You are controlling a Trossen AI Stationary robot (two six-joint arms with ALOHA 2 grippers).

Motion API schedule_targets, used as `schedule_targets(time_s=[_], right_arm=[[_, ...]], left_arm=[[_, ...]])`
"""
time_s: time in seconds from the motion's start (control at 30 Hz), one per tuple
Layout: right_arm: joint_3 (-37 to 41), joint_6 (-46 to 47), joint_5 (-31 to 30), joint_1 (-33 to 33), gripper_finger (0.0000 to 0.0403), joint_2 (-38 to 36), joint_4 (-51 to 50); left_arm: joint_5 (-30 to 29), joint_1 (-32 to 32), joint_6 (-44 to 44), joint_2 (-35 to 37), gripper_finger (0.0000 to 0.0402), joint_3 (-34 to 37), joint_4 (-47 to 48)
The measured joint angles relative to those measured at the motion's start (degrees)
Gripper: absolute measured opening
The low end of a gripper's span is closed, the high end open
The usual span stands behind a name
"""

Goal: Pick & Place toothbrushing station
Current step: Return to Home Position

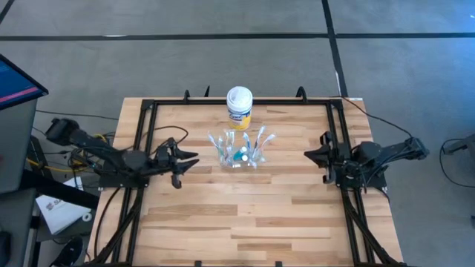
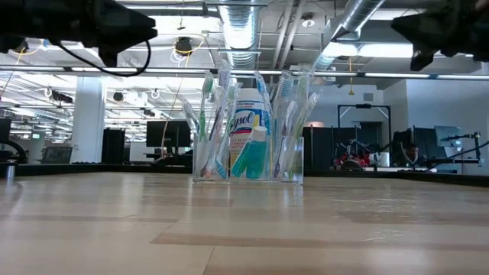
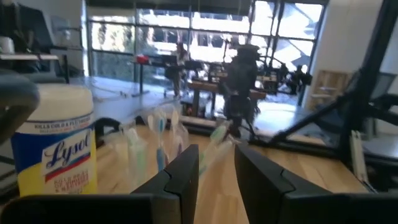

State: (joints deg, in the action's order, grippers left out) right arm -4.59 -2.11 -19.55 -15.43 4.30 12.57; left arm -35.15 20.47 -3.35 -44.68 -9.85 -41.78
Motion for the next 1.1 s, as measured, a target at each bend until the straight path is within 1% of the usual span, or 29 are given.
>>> schedule_targets(time_s=[0.1, 0.17, 0.3, 0.37, 0.57, 0.63, 0.73, 0.83, 1.0, 1.1], right_arm=[[3.01, -1.01, -0.03, -0.43, 0.0004, -4.13, 1.43], [3.95, -0.87, -0.07, -0.41, 0.0007, -4.12, 1.67], [3.8, -0.43, -0.04, -0.43, 0.0011, -3.24, 1.49], [3.95, 0.35, -0.02, -0.47, 0.0011, -3.22, 1.19], [3.86, 0.61, -0.02, -0.47, 0.0012, -3.24, 1.12], [3.86, 0.61, -0.02, -0.47, 0.0013, -3.22, 1.12], [3.86, 0.62, -0.02, -0.47, 0.0012, -3.22, 1.23], [3.86, 0.63, -0.02, -0.47, 0.0013, -3.22, 1.23], [3.86, 0.63, -0.02, -0.47, 0.0013, -3.22, 1.21], [3.86, 0.63, -0.02, -0.47, 0.0013, -3.22, 1.21]], left_arm=[[2.59, -0.89, -1.22, 7.41, 0.0099, 0.0, 9.05], [5.04, -1.98, -1.22, 11.77, 0.0099, 0.0, 14.11], [13.93, -5.09, 1.54, 18.6, 0.0099, 0.0, 19.84], [17.17, -6.9, 2.54, 21.14, 0.0099, 0.0, 21.56], [21.57, -12.57, 2.1, 26.83, 0.0099, 0.0, 29.54], [22.44, -13.68, 0.06, 27.87, 0.0099, 0.0, 32.02], [24.11, -13.97, -0.28, 29.05, 0.0099, 0.0, 36.08], [24.12, -13.81, -0.09, 29.07, 0.0099, 0.0, 36.19], [22.4, -13.77, 4.32, 29.26, 0.0099, 0.77, 36.31], [21.59, -13.81, 4.04, 29.23, 0.0099, 1.52, 36.58]])
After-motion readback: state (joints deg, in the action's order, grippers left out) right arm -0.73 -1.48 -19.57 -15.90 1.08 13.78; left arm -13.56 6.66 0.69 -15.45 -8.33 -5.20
